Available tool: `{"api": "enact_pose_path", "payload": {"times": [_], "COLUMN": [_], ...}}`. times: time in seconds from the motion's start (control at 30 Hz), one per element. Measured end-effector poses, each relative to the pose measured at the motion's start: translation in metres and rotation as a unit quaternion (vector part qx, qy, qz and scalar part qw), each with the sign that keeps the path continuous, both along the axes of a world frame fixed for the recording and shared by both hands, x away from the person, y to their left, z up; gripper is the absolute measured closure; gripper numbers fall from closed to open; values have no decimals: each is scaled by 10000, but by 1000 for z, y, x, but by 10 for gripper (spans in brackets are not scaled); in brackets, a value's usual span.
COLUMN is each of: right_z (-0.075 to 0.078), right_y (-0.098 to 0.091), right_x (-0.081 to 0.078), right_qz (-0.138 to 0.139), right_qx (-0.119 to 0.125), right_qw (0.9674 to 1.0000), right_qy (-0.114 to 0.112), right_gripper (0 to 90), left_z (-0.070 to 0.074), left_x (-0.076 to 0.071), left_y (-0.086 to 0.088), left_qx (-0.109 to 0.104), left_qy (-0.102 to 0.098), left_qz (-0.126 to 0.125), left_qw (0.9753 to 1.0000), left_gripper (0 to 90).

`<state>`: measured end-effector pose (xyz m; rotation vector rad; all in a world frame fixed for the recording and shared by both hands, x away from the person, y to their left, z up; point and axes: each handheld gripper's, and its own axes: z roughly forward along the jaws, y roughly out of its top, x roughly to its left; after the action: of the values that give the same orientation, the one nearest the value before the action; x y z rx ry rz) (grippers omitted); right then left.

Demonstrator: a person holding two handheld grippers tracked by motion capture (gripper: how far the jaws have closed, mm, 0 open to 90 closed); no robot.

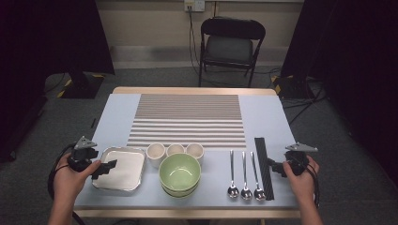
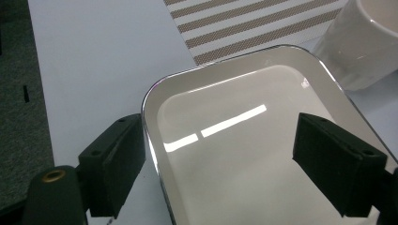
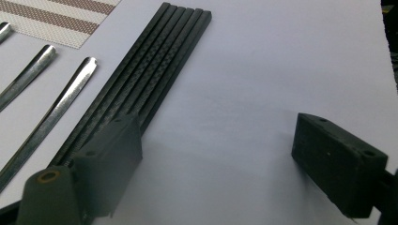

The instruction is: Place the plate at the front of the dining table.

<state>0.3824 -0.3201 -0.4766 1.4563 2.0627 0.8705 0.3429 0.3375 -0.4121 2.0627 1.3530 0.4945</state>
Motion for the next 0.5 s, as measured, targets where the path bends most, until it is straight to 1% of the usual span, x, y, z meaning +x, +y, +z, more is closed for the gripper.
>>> {"api": "enact_pose_path", "payload": {"times": [0.07,0.13,0.17,0.23,0.3,0.33,0.37,0.4,0.43,0.47,0.5], "right_z": [0,0,0,0,0,0,0,0,0,0,0], "right_y": [0,0,0,0,0,0,0,0,0,0,0], "right_x": [0,0,0,0,0,0,0,0,0,0,0], "right_qz": [-4,-4,-5,-4,1,1,-3,-5,-5,2,1], "right_qx": [0,1,2,1,4,4,3,2,2,2,0], "right_qw": [10000,10000,10000,10000,10000,10000,10000,10000,10000,10000,10000], "right_qy": [-6,-4,-4,-5,0,-1,-2,-5,-5,-5,-7], "right_gripper": [151,152,152,151,152,152,152,152,152,152,151], "left_z": [-1,-2,-3,-3,-3,-3,-2,-2,-2,-2,-3], "left_x": [0,0,0,0,0,0,1,1,1,1,1], "left_y": [3,3,4,5,6,7,8,8,8,10,11], "left_qx": [41,0,-20,8,-25,-15,4,4,-20,1,-25], "left_qy": [35,39,73,107,123,121,159,159,147,193,183], "left_qz": [-8,21,41,76,116,144,240,240,309,353,337], "left_qw": [10000,10000,10000,9999,9999,9998,9996,9996,9994,9992,9993], "left_gripper": [174,175,175,175,175,175,175,175,175,174,174]}}
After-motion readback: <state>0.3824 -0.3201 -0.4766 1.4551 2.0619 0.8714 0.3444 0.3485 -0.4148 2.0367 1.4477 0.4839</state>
